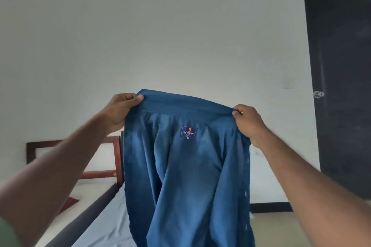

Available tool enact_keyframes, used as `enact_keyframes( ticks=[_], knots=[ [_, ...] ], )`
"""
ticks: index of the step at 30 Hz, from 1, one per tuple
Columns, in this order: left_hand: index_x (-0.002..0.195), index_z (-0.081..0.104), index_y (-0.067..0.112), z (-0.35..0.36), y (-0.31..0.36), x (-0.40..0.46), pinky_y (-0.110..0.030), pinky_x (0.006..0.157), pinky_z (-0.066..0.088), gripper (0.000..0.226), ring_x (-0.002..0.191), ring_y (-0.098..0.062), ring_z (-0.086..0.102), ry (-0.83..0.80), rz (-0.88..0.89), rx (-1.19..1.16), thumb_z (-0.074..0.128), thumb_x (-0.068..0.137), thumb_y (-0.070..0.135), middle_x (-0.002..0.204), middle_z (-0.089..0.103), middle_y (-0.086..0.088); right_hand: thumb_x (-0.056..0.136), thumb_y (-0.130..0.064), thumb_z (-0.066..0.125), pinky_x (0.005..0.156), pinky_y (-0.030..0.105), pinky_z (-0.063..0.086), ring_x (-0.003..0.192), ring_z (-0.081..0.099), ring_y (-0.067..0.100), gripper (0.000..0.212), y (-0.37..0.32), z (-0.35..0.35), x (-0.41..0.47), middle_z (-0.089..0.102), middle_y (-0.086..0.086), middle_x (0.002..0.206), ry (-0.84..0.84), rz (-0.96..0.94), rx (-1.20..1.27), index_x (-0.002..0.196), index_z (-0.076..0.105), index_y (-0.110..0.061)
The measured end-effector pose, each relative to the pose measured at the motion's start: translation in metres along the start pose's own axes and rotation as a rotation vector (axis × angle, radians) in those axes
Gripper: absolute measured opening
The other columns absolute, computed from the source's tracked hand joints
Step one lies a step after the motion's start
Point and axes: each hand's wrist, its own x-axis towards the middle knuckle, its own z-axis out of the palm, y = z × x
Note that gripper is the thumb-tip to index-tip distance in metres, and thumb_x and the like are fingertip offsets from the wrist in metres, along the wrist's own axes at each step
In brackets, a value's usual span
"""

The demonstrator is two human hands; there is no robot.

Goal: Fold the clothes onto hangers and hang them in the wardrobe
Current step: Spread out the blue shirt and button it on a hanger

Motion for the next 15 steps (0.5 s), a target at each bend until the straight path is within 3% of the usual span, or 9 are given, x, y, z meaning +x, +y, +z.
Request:
enact_keyframes(
  ticks=[3, 5, 7, 10, 13, 15],
  knots=[
    [0.081, 0.064, 0.014, 0.0, 0.032, 0.009, -0.026, 0.057, 0.056, 0.019, 0.07, -0.021, 0.061, 0.135, 0.097, -0.04, 0.063, 0.099, 0.018, 0.078, 0.066, -0.006, 0.1, -0.024, 0.064, 0.065, 0.029, 0.053, 0.077, 0.065, 0.019, 0.004, -0.021, -0.01, -0.009, 0.07, 0.006, 0.098, -0.12, 0.058, 0.553, 0.104, 0.063, -0.024],
    [0.089, 0.059, 0.024, -0.007, 0.052, 0.012, -0.028, 0.053, 0.053, 0.016, 0.064, -0.019, 0.061, 0.173, 0.158, -0.045, 0.064, 0.099, 0.013, 0.075, 0.066, -0.003, 0.096, -0.022, 0.07, 0.063, 0.03, 0.055, 0.076, 0.066, 0.02, 0.024, -0.031, -0.027, -0.015, 0.071, 0.006, 0.098, -0.277, 0.016, 0.69, 0.116, 0.058, -0.027],
    [0.092, 0.055, 0.031, -0.014, 0.071, 0.011, -0.028, 0.05, 0.051, 0.022, 0.06, -0.018, 0.061, 0.175, 0.208, -0.025, 0.065, 0.098, 0.012, 0.076, 0.064, -0.005, 0.094, -0.013, 0.07, 0.063, 0.03, 0.056, 0.074, 0.066, 0.021, 0.037, -0.037, -0.046, -0.02, 0.07, 0.007, 0.091, -0.407, -0.038, 0.685, 0.123, 0.054, -0.03],
    [0.084, 0.067, 0.023, -0.023, 0.091, 0.008, -0.028, 0.059, 0.056, 0.015, 0.067, -0.018, 0.064, 0.121, 0.232, 0.069, 0.068, 0.095, 0.012, 0.08, 0.066, -0.005, 0.092, 0.001, 0.066, 0.058, 0.027, 0.056, 0.07, 0.068, 0.021, 0.038, -0.041, -0.063, -0.023, 0.069, 0.01, 0.081, -0.513, -0.063, 0.619, 0.118, 0.056, -0.025],
    [0.083, 0.079, 0.015, -0.035, 0.098, 0.003, -0.029, 0.077, 0.061, 0.011, 0.085, -0.02, 0.069, 0.037, 0.163, 0.31, 0.072, 0.09, 0.009, 0.093, 0.073, -0.009, 0.091, 0.003, 0.068, 0.065, 0.029, 0.057, 0.079, 0.07, 0.025, 0.022, -0.044, -0.067, -0.02, 0.074, 0.013, 0.087, -0.462, -0.071, 0.464, 0.107, 0.067, -0.012],
    [0.086, 0.081, 0.014, -0.044, 0.1, -0.004, -0.034, 0.089, 0.058, 0.013, 0.092, -0.022, 0.069, 0.006, 0.114, 0.439, 0.074, 0.085, 0.002, 0.102, 0.074, -0.015, 0.09, 0.001, 0.072, 0.076, 0.033, 0.053, 0.088, 0.068, 0.025, 0.021, -0.044, -0.066, -0.014, 0.075, 0.015, 0.095, -0.36, -0.106, 0.348, 0.105, 0.075, -0.014]
  ],
)
